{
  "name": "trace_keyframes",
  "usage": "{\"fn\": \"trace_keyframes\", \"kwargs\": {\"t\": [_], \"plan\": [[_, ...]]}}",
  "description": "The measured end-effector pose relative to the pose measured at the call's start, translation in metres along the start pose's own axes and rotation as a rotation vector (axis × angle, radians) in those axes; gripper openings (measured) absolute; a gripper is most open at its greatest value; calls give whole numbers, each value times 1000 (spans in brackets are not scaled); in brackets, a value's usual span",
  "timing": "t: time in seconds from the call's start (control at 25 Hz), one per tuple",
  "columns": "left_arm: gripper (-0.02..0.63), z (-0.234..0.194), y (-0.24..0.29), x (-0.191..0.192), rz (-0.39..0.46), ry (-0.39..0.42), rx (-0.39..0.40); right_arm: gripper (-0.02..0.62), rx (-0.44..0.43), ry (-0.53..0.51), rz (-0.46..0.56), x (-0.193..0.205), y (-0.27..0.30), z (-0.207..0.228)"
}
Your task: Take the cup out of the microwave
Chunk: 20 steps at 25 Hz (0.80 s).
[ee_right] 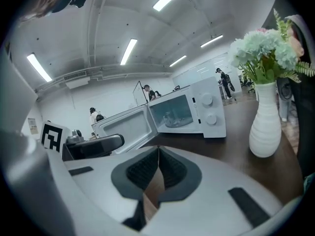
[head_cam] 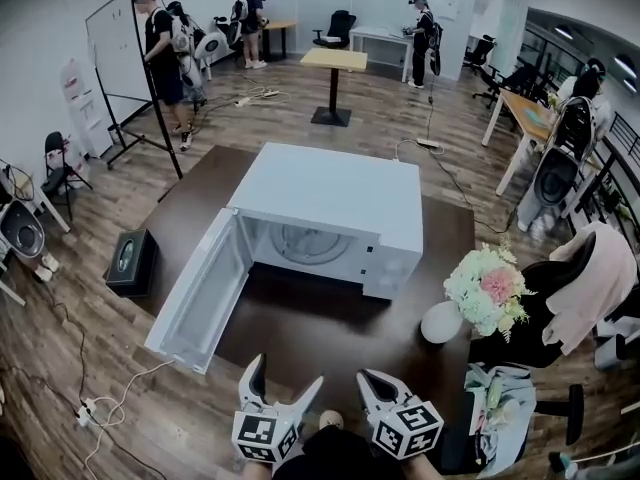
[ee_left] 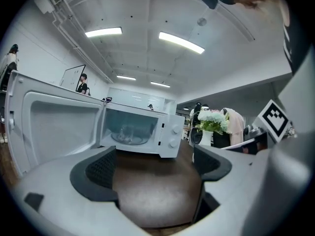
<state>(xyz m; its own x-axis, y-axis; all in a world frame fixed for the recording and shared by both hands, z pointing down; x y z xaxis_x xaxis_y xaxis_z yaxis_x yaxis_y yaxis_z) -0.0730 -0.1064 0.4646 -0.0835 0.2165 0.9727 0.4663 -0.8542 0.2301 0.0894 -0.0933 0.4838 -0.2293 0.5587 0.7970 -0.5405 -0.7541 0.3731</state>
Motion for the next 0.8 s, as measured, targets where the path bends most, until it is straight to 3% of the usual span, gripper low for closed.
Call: {"fn": "trace_keyframes", "kwargs": {"t": [0.4, 0.8], "plan": [[472, -20, 41, 1, 2, 2, 9, -5, -1, 21, 24, -17, 40, 23], [472, -37, 56, -10, 28, 24, 23, -5, 1, 47, 13, -16, 59, 19]]}}
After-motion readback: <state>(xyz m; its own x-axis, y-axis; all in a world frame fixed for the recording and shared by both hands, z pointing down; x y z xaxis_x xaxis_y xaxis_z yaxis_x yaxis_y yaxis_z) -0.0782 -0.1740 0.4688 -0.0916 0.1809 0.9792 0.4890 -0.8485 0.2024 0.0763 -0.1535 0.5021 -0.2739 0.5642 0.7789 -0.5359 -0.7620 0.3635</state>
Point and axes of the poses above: the fingertips, and each gripper's own axes: y forward along the fingers, z to its right, x out of its underside, the point moved 4 cm from there along -y, backward along the fingers, and after that the axes turned 9 degrees about y, right-handed, at the moved point
